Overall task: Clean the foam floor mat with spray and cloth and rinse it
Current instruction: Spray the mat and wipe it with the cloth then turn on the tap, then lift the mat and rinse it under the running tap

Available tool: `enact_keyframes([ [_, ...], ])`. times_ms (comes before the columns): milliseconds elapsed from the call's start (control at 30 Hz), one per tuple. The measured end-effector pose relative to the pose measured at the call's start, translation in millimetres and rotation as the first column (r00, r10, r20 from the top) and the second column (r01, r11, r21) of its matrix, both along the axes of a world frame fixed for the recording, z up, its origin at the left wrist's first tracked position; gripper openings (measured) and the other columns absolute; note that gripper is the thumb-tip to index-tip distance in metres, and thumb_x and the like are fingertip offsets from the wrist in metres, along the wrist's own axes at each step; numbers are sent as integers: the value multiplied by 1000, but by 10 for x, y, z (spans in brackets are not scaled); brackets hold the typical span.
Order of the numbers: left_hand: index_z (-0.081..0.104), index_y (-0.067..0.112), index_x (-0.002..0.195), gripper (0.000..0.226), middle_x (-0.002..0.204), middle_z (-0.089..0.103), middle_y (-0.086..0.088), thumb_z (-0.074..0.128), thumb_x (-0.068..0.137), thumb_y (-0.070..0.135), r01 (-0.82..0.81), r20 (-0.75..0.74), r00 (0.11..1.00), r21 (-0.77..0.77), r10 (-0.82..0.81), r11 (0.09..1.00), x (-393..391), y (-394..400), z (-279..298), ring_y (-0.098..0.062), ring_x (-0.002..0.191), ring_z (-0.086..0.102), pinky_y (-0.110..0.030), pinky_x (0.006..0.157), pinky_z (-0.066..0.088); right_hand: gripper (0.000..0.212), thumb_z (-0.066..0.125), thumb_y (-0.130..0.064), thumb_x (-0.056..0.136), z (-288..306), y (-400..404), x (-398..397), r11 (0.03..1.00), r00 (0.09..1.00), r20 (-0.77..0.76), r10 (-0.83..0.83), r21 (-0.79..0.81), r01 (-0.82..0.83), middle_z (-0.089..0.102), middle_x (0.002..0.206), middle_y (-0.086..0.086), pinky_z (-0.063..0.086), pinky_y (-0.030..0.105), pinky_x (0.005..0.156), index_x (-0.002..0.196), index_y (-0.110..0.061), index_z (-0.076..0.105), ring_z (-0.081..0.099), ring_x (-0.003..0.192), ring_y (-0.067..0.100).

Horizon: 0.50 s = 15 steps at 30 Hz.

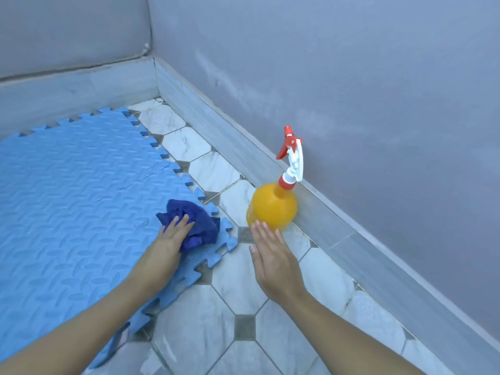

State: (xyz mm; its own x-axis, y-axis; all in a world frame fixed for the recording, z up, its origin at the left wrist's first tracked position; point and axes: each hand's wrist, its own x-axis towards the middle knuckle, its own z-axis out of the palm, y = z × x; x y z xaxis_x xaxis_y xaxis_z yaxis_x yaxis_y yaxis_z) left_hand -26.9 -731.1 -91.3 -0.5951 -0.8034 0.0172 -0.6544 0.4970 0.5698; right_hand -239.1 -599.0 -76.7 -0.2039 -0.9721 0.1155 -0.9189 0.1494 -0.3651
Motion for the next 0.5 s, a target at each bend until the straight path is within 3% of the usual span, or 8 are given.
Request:
enact_keyframes([
  [100,22,11,147,71,152,7,5,33,84,-19,130,-75,989,32,-127,991,-356,310,172,-10,140,-4,-14,110,-4,64,11,-43,105,-77,349,-223,990,989,-15,-144,-5,144,38,155,5,16,34,121,148,-6,40,26,147,16],
  [167,16,13,149,66,156,3,2,25,86,-5,191,-70,980,92,-185,977,-570,490,264,-15,144,-6,-20,114,-7,76,-1,-52,100,-88,502,-380,971,972,-28,-233,48,234,31,158,5,7,29,122,151,-7,33,15,148,10],
  [233,0,20,150,65,154,-14,9,19,89,32,301,44,950,142,-309,943,-707,673,271,-19,144,-16,-38,119,-7,85,-8,-60,94,-87,611,-520,957,961,-54,-270,97,274,21,162,4,0,25,122,153,-8,25,5,147,6],
  [300,-17,29,148,86,149,-29,16,19,84,74,408,209,872,190,-443,893,-751,834,245,-17,138,-29,-50,116,-12,93,-13,-68,88,-63,686,-613,945,957,-65,-283,152,290,8,164,0,-5,24,120,156,-11,14,-5,147,4],
  [333,-22,30,147,94,150,-32,17,20,80,81,431,262,841,202,-473,879,-746,866,227,-17,137,-32,-53,114,-15,95,-15,-70,86,-50,714,-633,939,956,-68,-286,178,294,2,164,-2,-7,24,120,157,-12,9,-9,147,4],
  [500,-29,28,144,91,152,-31,14,11,81,80,393,272,881,34,-387,919,-653,527,418,-17,141,-28,-54,114,-14,89,-9,-71,88,227,645,-615,959,964,9,-267,98,265,-7,161,-10,3,30,123,157,-16,3,-18,144,-3],
])
